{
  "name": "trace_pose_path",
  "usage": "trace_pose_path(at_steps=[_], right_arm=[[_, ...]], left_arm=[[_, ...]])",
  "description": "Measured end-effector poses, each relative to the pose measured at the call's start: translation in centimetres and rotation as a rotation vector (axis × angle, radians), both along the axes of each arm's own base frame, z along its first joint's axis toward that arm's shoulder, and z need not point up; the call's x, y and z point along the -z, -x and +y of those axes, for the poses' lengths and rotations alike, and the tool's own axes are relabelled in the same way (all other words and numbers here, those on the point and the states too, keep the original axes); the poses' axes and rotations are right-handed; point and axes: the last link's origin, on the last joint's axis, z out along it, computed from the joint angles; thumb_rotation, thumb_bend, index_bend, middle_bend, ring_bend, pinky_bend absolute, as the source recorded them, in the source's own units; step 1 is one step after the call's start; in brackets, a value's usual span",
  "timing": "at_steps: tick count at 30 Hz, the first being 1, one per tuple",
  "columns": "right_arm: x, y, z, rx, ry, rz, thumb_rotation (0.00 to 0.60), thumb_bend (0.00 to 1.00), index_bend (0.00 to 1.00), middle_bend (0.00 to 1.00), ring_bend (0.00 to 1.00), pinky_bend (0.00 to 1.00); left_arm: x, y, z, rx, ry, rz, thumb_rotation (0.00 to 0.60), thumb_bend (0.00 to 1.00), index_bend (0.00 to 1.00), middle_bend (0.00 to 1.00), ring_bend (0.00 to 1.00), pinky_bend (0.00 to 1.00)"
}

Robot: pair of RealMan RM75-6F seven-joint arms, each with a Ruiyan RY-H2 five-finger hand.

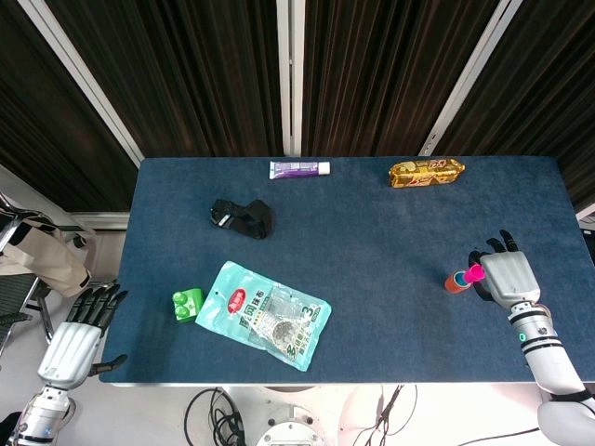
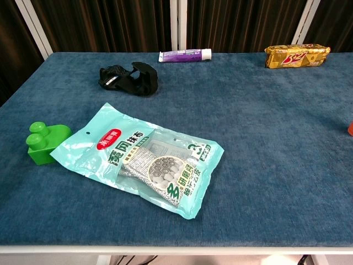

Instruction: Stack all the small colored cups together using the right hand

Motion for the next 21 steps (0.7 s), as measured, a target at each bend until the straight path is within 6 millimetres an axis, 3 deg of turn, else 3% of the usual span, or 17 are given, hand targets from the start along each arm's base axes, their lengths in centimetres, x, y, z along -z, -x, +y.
trace_pose_path(at_steps=[15,21], right_arm=[[1.7,0.8,-0.4,0.006,-0.011,-0.008,0.600,0.32,0.56,0.52,0.17,0.00],[2.1,1.0,-0.7,0.009,-0.010,-0.020,0.600,0.26,0.52,0.48,0.17,0.00]], left_arm=[[-0.1,0.0,0.0,0.002,-0.008,0.015,0.600,0.06,0.04,0.00,0.00,0.00],[-0.1,0.0,0.2,0.005,-0.009,0.015,0.600,0.06,0.04,0.00,0.00,0.00]])
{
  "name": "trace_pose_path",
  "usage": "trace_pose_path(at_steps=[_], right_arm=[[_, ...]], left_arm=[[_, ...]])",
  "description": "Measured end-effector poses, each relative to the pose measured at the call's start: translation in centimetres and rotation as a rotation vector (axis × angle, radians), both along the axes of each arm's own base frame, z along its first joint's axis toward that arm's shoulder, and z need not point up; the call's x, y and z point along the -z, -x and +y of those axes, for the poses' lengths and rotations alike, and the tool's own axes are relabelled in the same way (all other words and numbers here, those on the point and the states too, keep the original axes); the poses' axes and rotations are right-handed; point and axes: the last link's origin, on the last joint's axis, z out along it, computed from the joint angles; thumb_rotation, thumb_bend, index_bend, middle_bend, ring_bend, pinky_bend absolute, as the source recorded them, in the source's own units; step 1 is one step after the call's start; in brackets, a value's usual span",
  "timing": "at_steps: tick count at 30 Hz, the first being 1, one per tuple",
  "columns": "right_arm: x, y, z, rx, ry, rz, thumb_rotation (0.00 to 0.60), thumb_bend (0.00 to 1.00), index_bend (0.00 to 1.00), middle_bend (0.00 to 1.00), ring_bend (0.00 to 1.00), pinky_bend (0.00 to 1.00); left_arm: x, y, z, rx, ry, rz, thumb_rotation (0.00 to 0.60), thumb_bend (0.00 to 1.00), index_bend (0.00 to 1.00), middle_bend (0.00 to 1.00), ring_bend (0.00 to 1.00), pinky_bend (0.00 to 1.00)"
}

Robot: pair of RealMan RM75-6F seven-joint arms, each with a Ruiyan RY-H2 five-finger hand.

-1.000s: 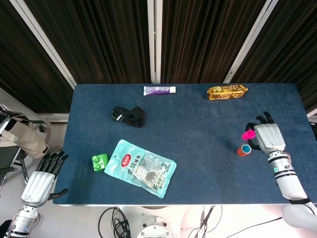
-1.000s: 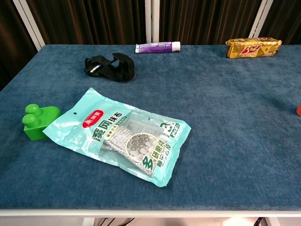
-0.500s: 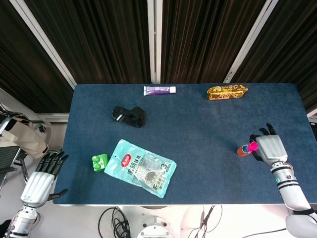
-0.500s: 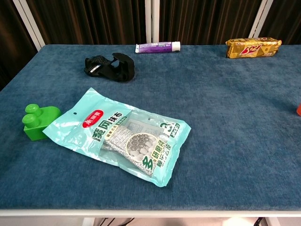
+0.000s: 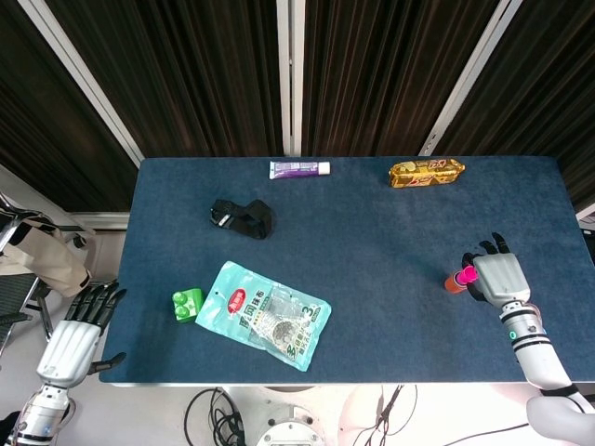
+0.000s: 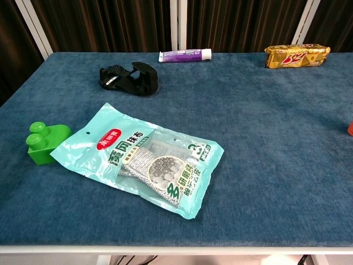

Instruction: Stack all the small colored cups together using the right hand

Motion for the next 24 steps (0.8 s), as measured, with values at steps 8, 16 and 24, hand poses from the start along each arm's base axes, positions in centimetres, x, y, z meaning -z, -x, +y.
trace_pose_path(at_steps=[8,16,24], right_arm=[[-0.8,0.2,0.1,0.012,-0.054,0.000,0.600,0.06,0.16,0.24,0.02,0.00],[-3.9,-0.1,1.2,-0.010,0.044,-0.051,0.600,0.05,0.06,0.14,0.00,0.00],[-6.9,2.3,7.6,-0.064,0.256,-0.111,0.600,0.04,0.00,0.00,0.00,0.00]], left_arm=[[0.1,0.2,0.0,-0.005,0.002,-0.002,0.600,0.06,0.04,0.00,0.00,0.00],[0.0,0.2,0.2,-0.005,-0.007,0.000,0.600,0.06,0.04,0.00,0.00,0.00],[-0.7,0.3,1.4,-0.006,-0.053,0.010,0.600,0.06,0.04,0.00,0.00,0.00]])
